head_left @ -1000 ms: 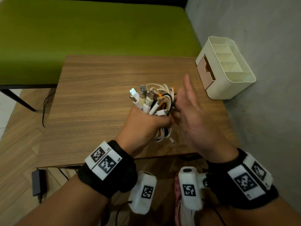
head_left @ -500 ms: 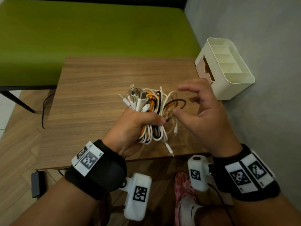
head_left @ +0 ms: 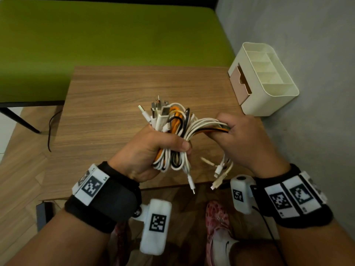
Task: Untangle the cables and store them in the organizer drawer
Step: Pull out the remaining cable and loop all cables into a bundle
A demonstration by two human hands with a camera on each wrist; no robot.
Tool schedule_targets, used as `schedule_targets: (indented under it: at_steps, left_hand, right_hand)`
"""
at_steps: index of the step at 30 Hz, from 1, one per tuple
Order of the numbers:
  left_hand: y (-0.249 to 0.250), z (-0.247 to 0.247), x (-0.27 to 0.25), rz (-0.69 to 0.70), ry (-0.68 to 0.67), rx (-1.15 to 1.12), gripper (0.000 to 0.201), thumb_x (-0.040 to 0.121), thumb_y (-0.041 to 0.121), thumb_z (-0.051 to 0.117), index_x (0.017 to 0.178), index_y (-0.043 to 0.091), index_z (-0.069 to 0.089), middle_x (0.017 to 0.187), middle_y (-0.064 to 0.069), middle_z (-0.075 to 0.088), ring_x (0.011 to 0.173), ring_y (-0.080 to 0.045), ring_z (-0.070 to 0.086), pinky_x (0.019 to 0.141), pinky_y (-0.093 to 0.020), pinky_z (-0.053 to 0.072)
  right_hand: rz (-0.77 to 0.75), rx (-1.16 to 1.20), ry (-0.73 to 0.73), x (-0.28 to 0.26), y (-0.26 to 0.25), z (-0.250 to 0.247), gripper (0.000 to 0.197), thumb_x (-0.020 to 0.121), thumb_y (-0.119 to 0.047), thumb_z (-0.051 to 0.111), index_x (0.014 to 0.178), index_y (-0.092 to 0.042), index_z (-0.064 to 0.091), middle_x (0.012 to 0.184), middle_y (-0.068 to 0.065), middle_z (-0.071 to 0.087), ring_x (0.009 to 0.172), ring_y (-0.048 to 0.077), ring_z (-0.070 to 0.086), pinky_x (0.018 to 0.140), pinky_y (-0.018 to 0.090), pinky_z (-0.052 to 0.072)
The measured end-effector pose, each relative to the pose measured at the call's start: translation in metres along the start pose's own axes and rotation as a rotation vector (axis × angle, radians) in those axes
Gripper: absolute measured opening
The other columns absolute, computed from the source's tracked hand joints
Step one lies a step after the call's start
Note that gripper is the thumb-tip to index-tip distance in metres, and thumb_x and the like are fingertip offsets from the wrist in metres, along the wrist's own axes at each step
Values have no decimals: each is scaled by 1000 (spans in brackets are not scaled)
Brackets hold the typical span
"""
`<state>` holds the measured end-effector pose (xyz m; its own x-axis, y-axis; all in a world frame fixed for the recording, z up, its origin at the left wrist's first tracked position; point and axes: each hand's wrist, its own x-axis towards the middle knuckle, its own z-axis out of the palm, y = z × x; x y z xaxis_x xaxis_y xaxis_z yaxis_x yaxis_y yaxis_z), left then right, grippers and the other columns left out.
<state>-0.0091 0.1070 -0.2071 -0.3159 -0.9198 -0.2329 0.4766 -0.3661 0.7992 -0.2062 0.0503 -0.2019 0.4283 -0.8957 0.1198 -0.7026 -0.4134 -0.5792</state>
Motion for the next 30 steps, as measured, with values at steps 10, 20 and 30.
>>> schedule_targets:
  at_steps: [10,20,30]
  left_hand:
    - [1,0,-2,-30,-17,-25,23,61,-10,60,74,6,71,62,-10,65,55,-19,65,54,-30,56]
    - [-3,-4,2,32,-27,-77,31,58,1,68,88,7,70,66,-7,64,60,-16,62,63,-32,53]
    - [4,-16,3,133,4,-216,34,46,17,88,68,7,64,64,-5,57,62,-17,58,70,-33,55]
  right_hand:
    - [-90,487,-142,-3,-2,-3,92,72,-19,79,146,-42,30,145,-13,45,137,0,39,110,28,33]
    - [179,944,-261,1,-12,8,34,70,-15,71,101,-13,56,78,1,69,62,9,62,55,21,50]
    - [371,896,-158,2,-14,23,11,89,-33,67,81,-26,69,75,5,62,71,25,59,71,41,48]
